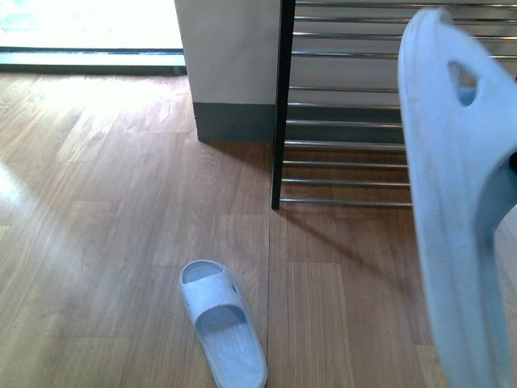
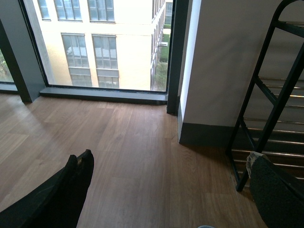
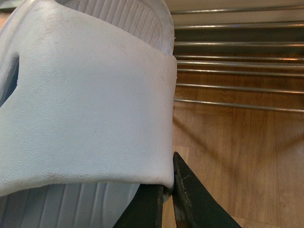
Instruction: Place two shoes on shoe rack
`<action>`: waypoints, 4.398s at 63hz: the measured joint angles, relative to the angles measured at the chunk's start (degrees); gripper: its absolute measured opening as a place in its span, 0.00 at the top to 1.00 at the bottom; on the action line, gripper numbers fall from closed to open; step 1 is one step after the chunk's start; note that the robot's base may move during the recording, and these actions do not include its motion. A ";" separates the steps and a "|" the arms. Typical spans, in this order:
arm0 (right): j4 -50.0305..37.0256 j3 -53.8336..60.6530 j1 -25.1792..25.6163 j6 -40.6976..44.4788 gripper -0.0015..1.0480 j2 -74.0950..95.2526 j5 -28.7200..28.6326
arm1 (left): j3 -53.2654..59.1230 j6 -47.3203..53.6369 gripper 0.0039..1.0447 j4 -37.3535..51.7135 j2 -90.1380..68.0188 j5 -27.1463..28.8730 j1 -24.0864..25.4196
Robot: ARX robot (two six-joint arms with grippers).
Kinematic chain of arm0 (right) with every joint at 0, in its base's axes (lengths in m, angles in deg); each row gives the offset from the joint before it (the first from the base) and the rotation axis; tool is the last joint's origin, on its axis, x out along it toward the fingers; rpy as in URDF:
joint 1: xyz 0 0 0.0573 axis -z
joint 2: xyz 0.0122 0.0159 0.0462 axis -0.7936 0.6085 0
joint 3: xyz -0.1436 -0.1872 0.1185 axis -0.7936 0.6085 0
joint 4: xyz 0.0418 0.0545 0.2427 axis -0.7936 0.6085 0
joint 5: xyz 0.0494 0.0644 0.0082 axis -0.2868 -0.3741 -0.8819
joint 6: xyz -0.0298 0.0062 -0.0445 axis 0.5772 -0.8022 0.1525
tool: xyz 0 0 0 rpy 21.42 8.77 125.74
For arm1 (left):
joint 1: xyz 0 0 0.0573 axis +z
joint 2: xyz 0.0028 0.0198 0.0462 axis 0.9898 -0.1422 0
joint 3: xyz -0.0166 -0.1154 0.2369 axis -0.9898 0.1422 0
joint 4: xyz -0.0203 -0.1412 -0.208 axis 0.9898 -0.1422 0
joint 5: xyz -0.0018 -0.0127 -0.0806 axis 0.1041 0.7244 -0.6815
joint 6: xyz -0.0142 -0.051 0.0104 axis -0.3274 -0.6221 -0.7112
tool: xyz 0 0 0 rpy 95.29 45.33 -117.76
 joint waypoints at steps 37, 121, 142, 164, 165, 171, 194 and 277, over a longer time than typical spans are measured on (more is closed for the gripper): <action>0.17 0.09 0.15 -0.15 0.98 -0.22 -0.33 | 0.00 -0.02 0.09 0.00 0.00 0.13 0.00; 0.17 0.26 0.31 -0.28 0.98 -0.22 -0.15 | -59.95 -13.66 0.09 18.73 -153.57 17.73 -11.47; 0.17 0.26 0.31 -0.28 0.98 -0.22 -0.15 | -69.29 -9.68 0.09 17.90 -162.66 17.88 -9.79; 0.17 0.26 0.31 -0.28 0.98 -0.22 -0.13 | -72.32 -7.72 0.37 17.20 -165.63 18.62 -8.72; 0.17 0.26 0.31 -0.28 0.98 -0.22 -0.15 | -72.37 -7.72 0.38 17.20 -165.65 18.60 -8.72; 0.20 0.26 0.31 -0.28 0.98 -0.22 -0.13 | -72.46 -7.69 0.50 17.20 -165.68 18.56 -8.72; 0.17 0.26 0.31 -0.28 0.98 -0.22 -0.15 | -67.87 -10.43 0.98 20.24 -161.63 17.42 -7.19; 0.17 0.28 0.31 -0.28 0.98 -0.24 -0.15 | -19.85 -2.84 0.98 -4.81 -44.06 38.34 -19.26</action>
